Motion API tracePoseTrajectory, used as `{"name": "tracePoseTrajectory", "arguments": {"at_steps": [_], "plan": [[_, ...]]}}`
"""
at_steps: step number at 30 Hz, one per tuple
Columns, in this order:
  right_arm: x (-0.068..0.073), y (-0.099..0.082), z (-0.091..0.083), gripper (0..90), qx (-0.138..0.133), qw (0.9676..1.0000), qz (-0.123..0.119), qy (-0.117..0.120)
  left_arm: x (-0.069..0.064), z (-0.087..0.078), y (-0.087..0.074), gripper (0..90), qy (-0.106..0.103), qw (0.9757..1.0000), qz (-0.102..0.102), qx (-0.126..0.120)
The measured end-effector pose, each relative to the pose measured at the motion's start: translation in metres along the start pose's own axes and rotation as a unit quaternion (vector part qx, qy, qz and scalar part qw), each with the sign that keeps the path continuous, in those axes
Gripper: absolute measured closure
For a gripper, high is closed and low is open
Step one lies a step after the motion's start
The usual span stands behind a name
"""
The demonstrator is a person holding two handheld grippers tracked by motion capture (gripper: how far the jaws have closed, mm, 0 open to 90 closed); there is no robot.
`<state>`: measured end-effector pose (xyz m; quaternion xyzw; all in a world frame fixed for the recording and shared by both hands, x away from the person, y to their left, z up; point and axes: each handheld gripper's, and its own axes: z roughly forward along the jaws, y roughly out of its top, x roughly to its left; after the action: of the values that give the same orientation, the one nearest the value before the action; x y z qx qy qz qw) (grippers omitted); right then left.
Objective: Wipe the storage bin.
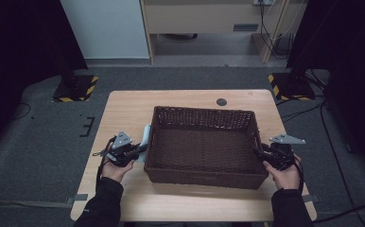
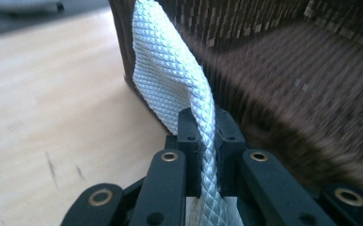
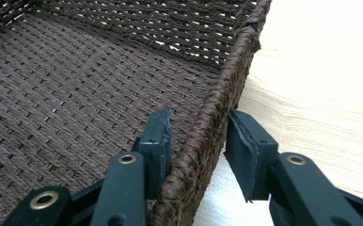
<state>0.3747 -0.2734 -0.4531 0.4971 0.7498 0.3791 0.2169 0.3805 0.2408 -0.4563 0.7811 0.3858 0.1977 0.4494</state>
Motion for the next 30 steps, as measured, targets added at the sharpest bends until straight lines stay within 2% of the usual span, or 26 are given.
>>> {"name": "tracePoseTrajectory", "arguments": {"at_steps": [1,4,5,6,8,11,14,16,18,20,23,26,30], "plan": [[0.0,0.0,0.0,60.9,0.0,1.0,0.0,0.0,0.0,-0.003,0.002,83.0,-0.001,1.0,0.002,-0.007],[0.0,0.0,0.0,61.2,-0.001,1.0,0.0,0.0,0.0,-0.003,0.001,83.0,-0.002,1.0,0.002,-0.003],[0.0,0.0,0.0,62.0,0.0,1.0,0.001,0.001,0.0,0.002,-0.005,83.0,-0.005,0.9999,0.003,0.015],[0.0,0.0,0.0,62.1,0.0,1.0,0.0,0.001,0.0,0.002,-0.005,83.0,-0.005,0.9999,0.003,0.015],[0.0,0.0,0.0,62.6,0.001,1.0,0.0,0.002,-0.001,0.013,-0.016,83.0,-0.007,0.9991,-0.001,0.043],[0.0,0.0,0.0,63.0,0.001,1.0,0.001,0.003,-0.001,0.025,-0.027,83.0,-0.014,0.997,-0.007,0.076],[0.0,0.0,0.0,64.3,0.004,1.0,0.001,0.003,-0.004,0.032,-0.032,83.1,-0.02,0.9954,-0.002,0.094],[0.002,0.001,0.0,66.2,0.007,1.0,-0.003,-0.004,-0.004,0.032,-0.03,83.0,-0.018,0.9954,0.001,0.094],[0.004,0.002,0.0,67.4,0.008,0.9999,-0.002,-0.01,-0.002,0.028,-0.027,83.0,-0.018,0.9965,-0.004,0.082],[0.004,0.002,0.0,68.0,0.004,0.9999,0.001,-0.012,0.0,0.02,-0.024,83.1,-0.018,0.9975,-0.004,0.068],[0.004,0.002,0.001,68.5,0.002,0.9998,0.011,-0.015,0.002,0.003,-0.014,83.0,-0.018,0.9994,-0.005,0.028],[0.004,0.004,0.002,68.6,0.004,0.9998,0.006,-0.021,0.002,-0.007,-0.008,83.1,-0.018,0.9998,0.0,0.009],[0.004,0.005,0.004,67.7,0.004,0.9997,0.004,-0.022,0.001,-0.009,-0.008,83.0,-0.02,0.9997,0.007,0.013]]}}
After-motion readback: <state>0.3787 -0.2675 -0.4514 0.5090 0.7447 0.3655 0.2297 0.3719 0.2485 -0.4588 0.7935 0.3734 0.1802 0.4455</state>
